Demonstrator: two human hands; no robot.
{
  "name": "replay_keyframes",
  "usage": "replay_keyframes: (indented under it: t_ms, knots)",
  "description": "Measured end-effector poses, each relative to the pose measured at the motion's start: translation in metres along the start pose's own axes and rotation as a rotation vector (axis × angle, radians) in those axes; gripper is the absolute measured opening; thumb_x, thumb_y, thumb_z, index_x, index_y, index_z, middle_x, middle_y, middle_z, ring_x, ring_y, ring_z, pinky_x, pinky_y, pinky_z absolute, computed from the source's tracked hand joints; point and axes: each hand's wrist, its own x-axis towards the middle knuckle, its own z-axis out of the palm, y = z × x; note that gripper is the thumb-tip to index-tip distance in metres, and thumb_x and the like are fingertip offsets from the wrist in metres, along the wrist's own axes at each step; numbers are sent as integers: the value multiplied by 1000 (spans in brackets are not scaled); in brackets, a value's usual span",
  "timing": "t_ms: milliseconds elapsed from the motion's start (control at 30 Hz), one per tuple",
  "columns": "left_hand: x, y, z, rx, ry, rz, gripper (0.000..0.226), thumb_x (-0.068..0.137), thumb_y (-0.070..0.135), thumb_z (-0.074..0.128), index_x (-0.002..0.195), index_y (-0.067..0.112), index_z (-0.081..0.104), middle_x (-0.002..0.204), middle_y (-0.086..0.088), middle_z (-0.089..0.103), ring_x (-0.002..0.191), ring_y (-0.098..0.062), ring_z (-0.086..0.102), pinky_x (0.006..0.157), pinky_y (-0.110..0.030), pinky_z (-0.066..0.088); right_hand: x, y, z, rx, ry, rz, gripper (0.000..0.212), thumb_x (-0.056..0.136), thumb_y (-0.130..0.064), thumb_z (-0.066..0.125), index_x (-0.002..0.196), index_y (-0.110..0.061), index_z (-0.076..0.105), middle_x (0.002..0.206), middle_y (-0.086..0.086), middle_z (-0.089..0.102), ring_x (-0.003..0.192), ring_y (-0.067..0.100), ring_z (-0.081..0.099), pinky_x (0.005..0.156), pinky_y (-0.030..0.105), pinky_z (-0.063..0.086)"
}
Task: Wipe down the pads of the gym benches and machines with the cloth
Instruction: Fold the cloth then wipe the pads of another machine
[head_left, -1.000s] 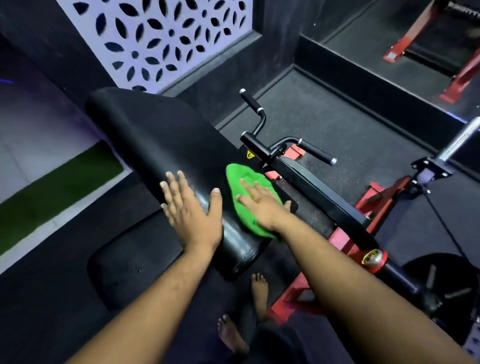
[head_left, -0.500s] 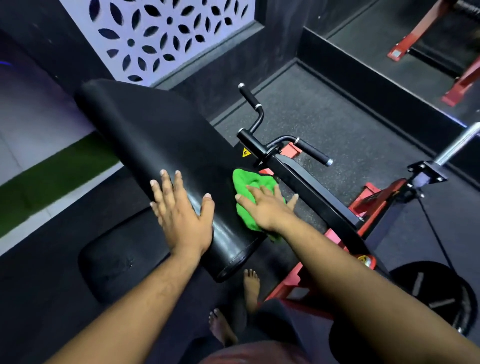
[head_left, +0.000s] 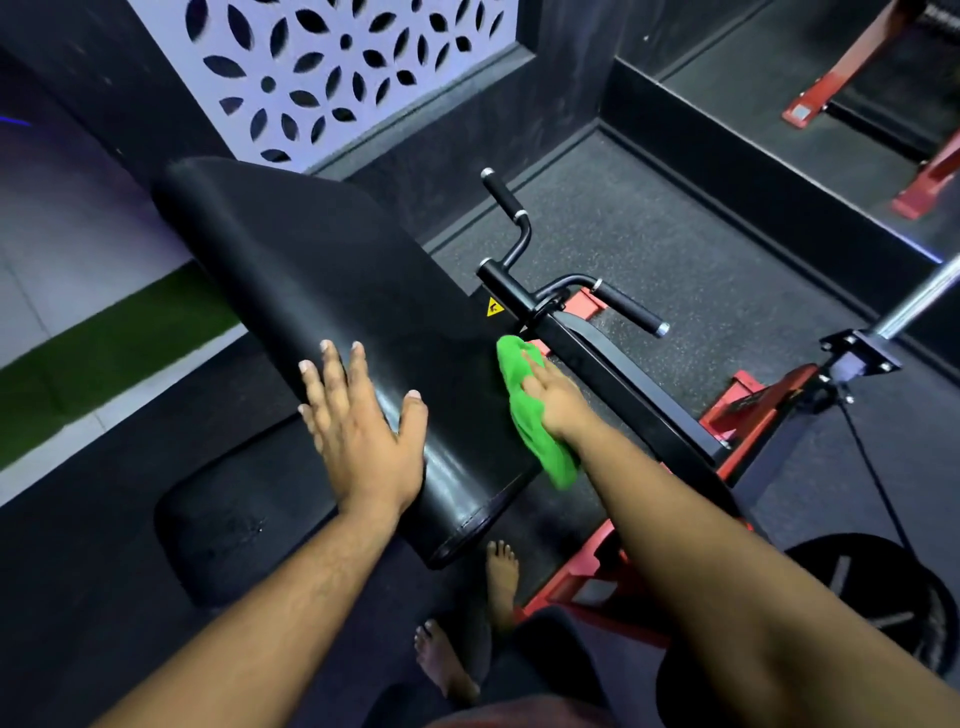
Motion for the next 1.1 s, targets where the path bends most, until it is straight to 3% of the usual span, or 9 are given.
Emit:
replay_keyframes:
  t_ms: [100,267,333,433,500,600,733,967,1100]
  knots:
    - [-1,0,1,-21,15,2,81,91,55,36,161,19,19,171,1,2,157,-21,-9,125,-51,2,12,-60,3,-33,-13,-50,64,101,-45,34,161,-27,25,168,9,22,154,28,22,125,43,17]
    - [0,-2,1,-63,14,5,85,93,65,25,162,18,16,171,1,3,157,-21,-8,126,-51,2,-69,-85,19,-147,-129,-540,71,96,-63,32,157,-50,-2,172,-4,-1,158,17,-1,123,49,5]
    - [0,-1,1,-69,8,-2,84,94,66,24,162,18,15,171,3,1,156,-18,-11,126,-50,0,-65,-54,12,-229,-146,-439,73,102,-57,43,152,-59,-10,170,-10,-13,156,16,-12,119,62,-6]
    - [-1,0,1,-61,-8,-18,82,94,65,24,162,20,15,171,5,-2,156,-14,-14,127,-49,-1,-25,-42,0,-304,-134,-261,94,106,-24,49,132,-79,-22,168,-8,-22,155,28,-17,112,76,-8]
    - [2,1,0,-52,-9,-23,82,93,65,25,162,21,16,171,5,-2,156,-14,-14,126,-48,-1,-8,-66,-1,-218,-142,-182,72,103,-58,43,143,-71,-15,170,-5,-14,157,31,-10,117,71,-3]
    - [1,-1,-4,-128,1,-30,84,91,65,26,162,19,18,170,3,2,156,-14,-7,126,-43,1,-26,-91,7,-134,-118,-295,88,80,-90,22,155,-55,-6,172,2,-3,158,28,-3,124,58,6]
    - [34,-16,-18,-235,75,-133,83,91,60,33,161,18,17,171,-1,4,156,-13,1,126,-37,3,-93,-71,10,-167,-139,-645,65,88,-77,18,144,-69,-14,172,-6,-1,157,15,-2,125,46,7]
    - [58,-17,-12,-267,25,-192,76,95,47,27,162,17,7,170,0,-6,156,-14,-8,122,-28,-8,-1,-162,16,-210,-85,-570,66,104,-53,36,158,-52,-1,171,-8,-5,158,25,-3,121,66,5]
    - [60,-22,-15,-297,3,-224,75,95,48,24,162,21,7,170,6,-6,155,-7,-10,125,-36,-6,-13,-147,16,-209,-81,-684,65,101,-58,32,157,-55,0,170,-12,-9,157,20,-7,124,58,5]
